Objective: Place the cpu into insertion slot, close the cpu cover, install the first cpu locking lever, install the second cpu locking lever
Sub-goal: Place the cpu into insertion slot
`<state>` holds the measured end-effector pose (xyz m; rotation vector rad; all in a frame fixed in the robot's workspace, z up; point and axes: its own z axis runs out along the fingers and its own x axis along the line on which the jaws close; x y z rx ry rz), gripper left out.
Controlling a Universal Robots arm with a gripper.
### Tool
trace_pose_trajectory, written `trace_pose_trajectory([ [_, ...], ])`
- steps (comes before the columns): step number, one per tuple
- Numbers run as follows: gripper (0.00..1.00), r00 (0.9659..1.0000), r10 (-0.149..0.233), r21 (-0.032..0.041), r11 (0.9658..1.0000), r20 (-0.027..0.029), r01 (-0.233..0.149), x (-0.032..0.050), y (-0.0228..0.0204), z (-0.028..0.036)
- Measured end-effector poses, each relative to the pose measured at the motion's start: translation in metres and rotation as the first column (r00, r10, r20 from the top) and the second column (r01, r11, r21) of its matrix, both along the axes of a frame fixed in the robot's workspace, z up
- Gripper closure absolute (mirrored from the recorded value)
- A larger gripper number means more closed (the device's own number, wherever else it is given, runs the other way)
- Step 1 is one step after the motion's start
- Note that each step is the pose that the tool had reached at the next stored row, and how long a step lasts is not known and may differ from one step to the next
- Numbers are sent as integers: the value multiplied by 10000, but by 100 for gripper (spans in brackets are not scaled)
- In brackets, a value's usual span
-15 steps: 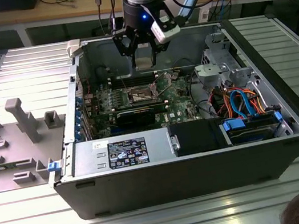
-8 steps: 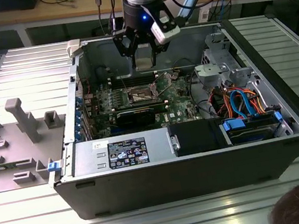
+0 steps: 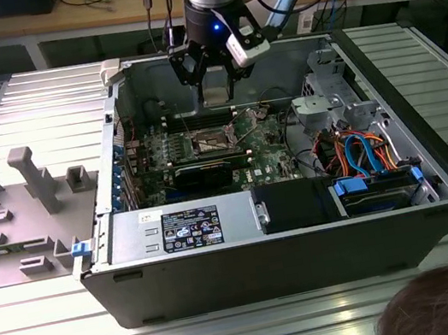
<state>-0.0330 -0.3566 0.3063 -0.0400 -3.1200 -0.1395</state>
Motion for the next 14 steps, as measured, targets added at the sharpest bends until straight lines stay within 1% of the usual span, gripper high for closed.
trace_pose_trajectory([
  [5, 45, 10000, 0, 1, 10000, 0, 0, 0, 0, -8],
  [7, 45, 10000, 0, 1, 10000, 0, 0, 0, 0, -32],
  [14, 45, 10000, 0, 1, 10000, 1, 0, 0, 0, -54],
])
